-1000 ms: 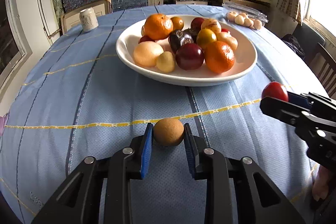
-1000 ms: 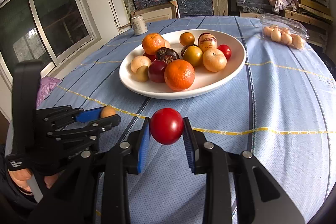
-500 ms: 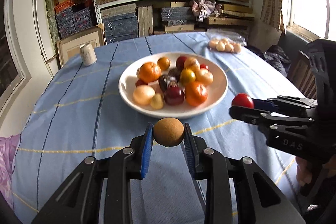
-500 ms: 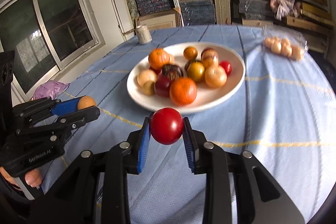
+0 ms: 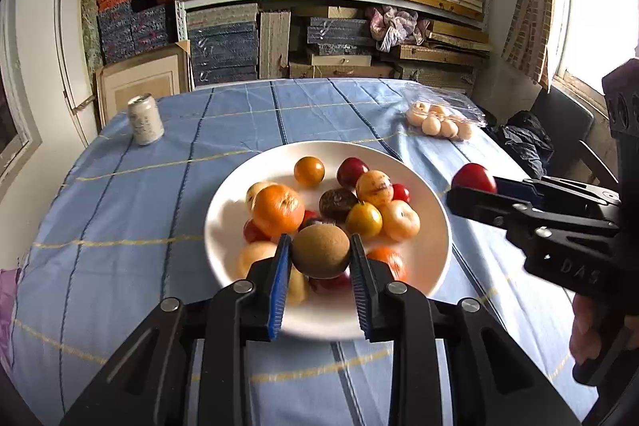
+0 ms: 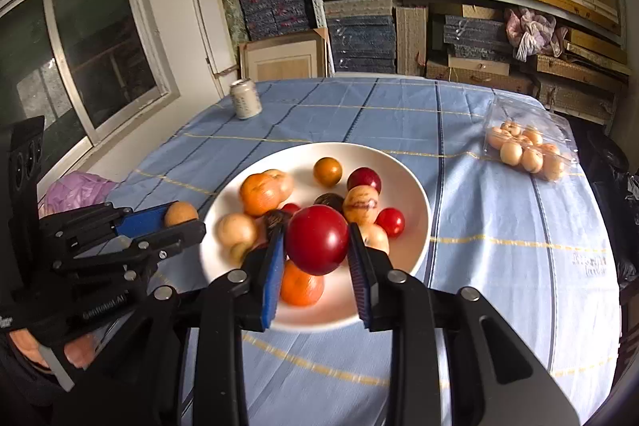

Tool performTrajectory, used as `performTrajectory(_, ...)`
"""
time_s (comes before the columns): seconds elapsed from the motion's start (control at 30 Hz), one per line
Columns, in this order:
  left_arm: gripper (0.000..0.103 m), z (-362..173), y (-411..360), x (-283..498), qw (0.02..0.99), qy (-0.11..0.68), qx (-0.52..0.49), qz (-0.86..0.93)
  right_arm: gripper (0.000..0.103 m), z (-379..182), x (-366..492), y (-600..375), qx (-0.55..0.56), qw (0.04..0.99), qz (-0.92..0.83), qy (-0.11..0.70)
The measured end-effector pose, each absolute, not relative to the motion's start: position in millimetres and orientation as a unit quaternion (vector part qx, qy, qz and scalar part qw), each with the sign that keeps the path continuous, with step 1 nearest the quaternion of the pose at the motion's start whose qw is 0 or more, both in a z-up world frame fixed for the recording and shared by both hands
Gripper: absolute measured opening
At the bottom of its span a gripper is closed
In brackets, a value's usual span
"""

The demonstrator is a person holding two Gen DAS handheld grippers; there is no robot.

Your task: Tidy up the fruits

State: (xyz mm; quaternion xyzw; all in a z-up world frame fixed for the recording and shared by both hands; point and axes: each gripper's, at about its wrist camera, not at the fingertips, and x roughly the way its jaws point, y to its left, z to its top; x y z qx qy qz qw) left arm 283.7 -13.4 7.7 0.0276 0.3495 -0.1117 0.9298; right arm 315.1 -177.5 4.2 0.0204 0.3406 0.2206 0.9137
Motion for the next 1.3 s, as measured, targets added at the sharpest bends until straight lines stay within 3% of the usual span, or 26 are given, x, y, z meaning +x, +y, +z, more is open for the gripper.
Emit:
performTrajectory(0.4, 0.029, -26, -11, 348, 0.918, 0.382, 0.007, -0.105, 0.029, -27, 389, -156, 0.009, 0.904, 0.215, 0.369)
performTrajectory(0.5, 0.03, -28, -11, 353, 0.919, 0.381, 0.01, -0.102, 0.034, -29, 398, -155, 0.016, 0.903, 0.219, 0.37)
performTrajectory(0.53, 0.033, -28, -11, 353, 0.918, 0.383, 0.01, -0.103, 0.048, -29, 400, -156, 0.021, 0.904, 0.217, 0.367)
performTrajectory(0.57, 0.048, -29, -10, 353, 0.918, 0.384, 0.011, -0.101, 0.059, -28, 399, -156, 0.026, 0.907, 0.215, 0.362)
performTrajectory(0.6, 0.065, -27, -8, 351, 0.921, 0.379, 0.008, -0.094, 0.059, -27, 399, -157, 0.028, 0.907, 0.215, 0.36)
performTrajectory(0.67, 0.076, -22, -4, 347, 0.927, 0.366, 0.0, -0.088, 0.059, -24, 396, -159, 0.032, 0.907, 0.218, 0.358)
performTrajectory(1.17, 0.081, -16, 13, 312, 0.93, 0.361, -0.002, -0.067, 0.059, -19, 355, -178, 0.038, 0.912, 0.209, 0.352)
performTrajectory(1.23, 0.084, -17, 14, 306, 0.93, 0.362, -0.003, -0.065, 0.059, -21, 345, -179, 0.034, 0.911, 0.21, 0.354)
performTrajectory(1.3, 0.095, -17, 15, 302, 0.929, 0.364, -0.005, -0.061, 0.069, -23, 339, -179, 0.034, 0.911, 0.206, 0.355)
